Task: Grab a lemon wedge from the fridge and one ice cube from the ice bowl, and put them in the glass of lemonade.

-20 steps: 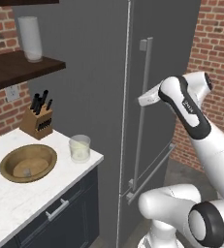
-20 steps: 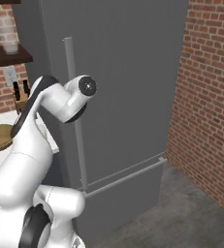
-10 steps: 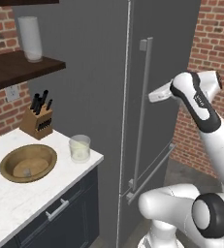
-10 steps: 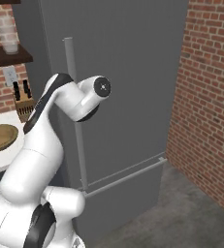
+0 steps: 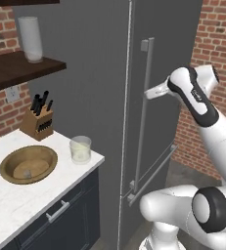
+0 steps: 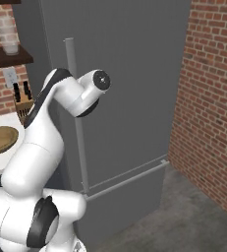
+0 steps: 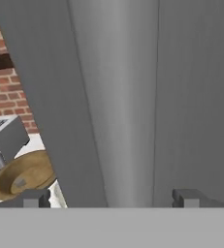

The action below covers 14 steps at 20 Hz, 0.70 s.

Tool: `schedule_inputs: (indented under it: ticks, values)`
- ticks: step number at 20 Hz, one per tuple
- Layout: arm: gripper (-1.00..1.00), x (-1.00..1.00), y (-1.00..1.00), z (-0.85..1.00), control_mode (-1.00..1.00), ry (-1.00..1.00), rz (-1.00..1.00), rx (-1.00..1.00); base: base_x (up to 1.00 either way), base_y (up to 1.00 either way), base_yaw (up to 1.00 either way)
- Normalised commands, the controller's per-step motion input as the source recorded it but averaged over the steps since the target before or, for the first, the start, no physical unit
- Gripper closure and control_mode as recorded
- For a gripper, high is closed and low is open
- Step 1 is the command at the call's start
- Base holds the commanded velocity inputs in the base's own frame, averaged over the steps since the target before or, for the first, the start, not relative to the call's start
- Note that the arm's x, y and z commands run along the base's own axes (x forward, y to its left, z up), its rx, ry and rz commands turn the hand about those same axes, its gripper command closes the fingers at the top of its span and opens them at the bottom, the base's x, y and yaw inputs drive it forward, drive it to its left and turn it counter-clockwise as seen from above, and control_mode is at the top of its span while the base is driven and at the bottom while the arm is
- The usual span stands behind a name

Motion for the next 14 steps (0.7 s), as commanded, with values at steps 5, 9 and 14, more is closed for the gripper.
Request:
schedule_inputs:
  ticks: [5, 9, 14]
  values:
    - [-1.0, 0.03, 0.38, 0.0, -1.0, 0.0, 0.0, 0.0, 0.0, 0.0, 0.0]
    - [-1.0, 0.29, 0.07, 0.0, -1.0, 0.0, 0.0, 0.0, 0.0, 0.0, 0.0]
    - [-1.0, 0.41, 0.1, -0.08, -1.0, 0.0, 0.0, 0.0, 0.0, 0.0, 0.0]
